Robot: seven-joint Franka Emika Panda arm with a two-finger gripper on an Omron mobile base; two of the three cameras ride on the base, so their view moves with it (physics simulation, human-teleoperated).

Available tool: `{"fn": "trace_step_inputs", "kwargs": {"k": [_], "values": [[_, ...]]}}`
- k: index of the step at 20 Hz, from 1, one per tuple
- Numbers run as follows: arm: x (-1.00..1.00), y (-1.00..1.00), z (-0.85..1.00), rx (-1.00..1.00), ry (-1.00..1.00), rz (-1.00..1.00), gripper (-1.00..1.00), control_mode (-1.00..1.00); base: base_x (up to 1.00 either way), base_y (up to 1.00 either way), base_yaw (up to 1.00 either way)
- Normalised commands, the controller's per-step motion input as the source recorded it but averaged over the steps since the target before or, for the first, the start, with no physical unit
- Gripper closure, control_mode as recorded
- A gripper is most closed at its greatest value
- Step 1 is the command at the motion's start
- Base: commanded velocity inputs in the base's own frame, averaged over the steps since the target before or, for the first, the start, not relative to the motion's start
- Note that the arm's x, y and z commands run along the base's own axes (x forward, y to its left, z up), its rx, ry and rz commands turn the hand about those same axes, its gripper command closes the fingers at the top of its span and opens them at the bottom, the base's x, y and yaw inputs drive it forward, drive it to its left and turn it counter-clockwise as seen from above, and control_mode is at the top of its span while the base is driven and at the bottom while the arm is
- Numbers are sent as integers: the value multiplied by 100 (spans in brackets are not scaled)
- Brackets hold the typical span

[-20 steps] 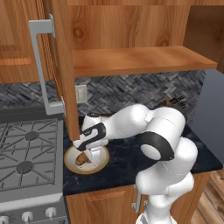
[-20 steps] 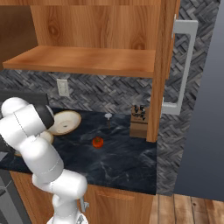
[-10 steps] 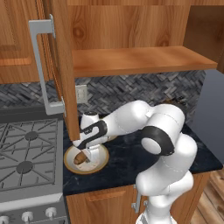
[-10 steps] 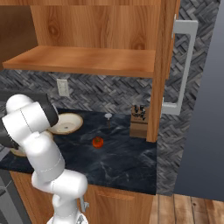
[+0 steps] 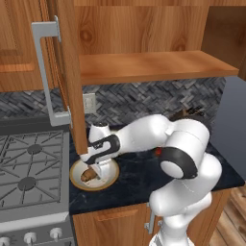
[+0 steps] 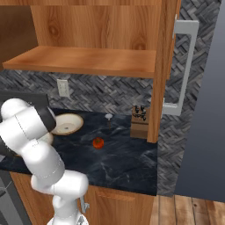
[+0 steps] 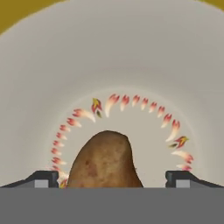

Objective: Pick both bowls and place them on the counter. Then place the tomato in one bowl and place the potato in the other bowl.

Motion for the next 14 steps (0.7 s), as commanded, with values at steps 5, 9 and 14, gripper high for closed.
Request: {"fn": "trace_step_inputs", "kwargs": {"k": [5, 9, 14], "values": [[-23, -19, 30, 0, -6, 0, -100, -100, 0, 0, 0], [-41, -26, 35, 0, -18, 0, -100, -100, 0, 0, 0], [-49, -33, 34, 0, -20, 0, -100, -100, 0, 0, 0]]}}
